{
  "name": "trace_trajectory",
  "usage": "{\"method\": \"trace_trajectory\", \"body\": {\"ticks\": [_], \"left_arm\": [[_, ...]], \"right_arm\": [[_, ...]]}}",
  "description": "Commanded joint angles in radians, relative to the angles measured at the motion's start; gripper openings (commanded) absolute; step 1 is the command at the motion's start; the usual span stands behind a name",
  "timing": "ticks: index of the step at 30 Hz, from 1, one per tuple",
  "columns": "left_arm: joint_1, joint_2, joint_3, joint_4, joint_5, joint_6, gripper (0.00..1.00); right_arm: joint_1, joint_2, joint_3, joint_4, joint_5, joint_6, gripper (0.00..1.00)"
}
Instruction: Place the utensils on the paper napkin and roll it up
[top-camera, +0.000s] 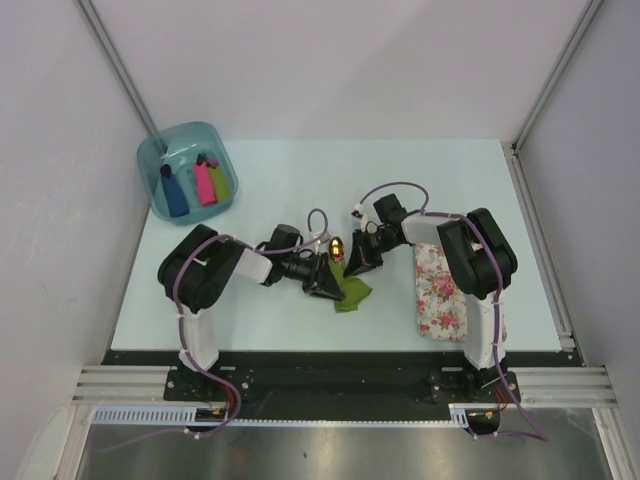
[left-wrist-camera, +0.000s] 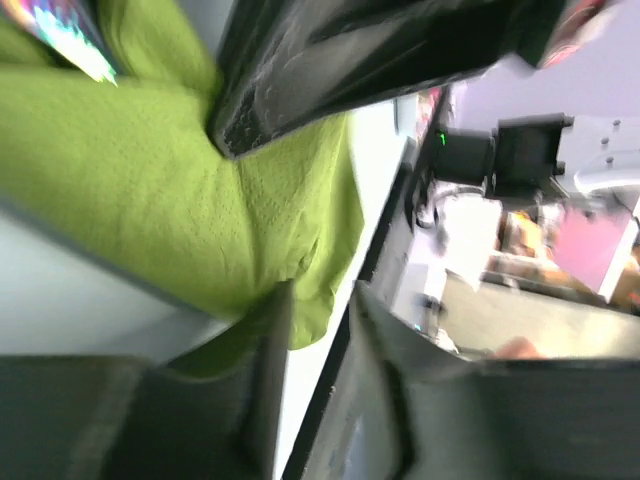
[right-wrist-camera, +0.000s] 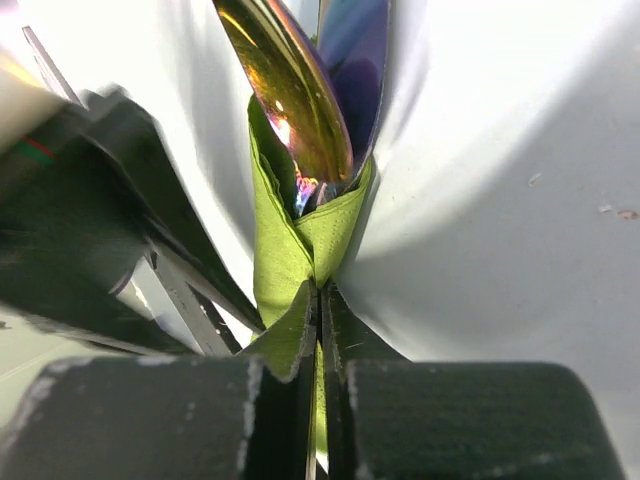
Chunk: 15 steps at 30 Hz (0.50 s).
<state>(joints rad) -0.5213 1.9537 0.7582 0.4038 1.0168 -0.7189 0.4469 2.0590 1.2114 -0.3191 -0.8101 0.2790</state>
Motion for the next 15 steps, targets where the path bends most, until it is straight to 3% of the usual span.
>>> {"method": "trace_trajectory", "body": {"ticks": [1,5,9,13,14,15], "left_arm": [[0.073,-0.153,0.006,-0.066,-0.129,0.062,0.43],[0.148,-0.338,0.078,-0.285,-0.170,0.244,0.58],[0.228,-0.447,0.139,-0.515,-0.242,0.409,0.65],[0.334,-0.519,0.176,-0.605,-0.294,0.469,0.73],[0.346,-0.535,0.197,-0.618,-0.320,0.479,0.83],[0.357,-0.562,0.207,-0.640,-0.331,0.496,0.84]], "right_arm": [[0.000,-0.010,-0.019,0.020,0.034,0.002,0.00],[-0.007,-0.030,0.007,0.031,0.016,0.011,0.00],[-0.014,-0.042,0.011,0.067,-0.011,0.040,0.00],[-0.019,-0.077,-0.001,0.106,-0.029,0.066,0.00],[-0.017,-0.088,0.000,0.112,-0.034,0.065,0.00],[-0.017,-0.100,0.002,0.109,-0.043,0.063,0.00]]}}
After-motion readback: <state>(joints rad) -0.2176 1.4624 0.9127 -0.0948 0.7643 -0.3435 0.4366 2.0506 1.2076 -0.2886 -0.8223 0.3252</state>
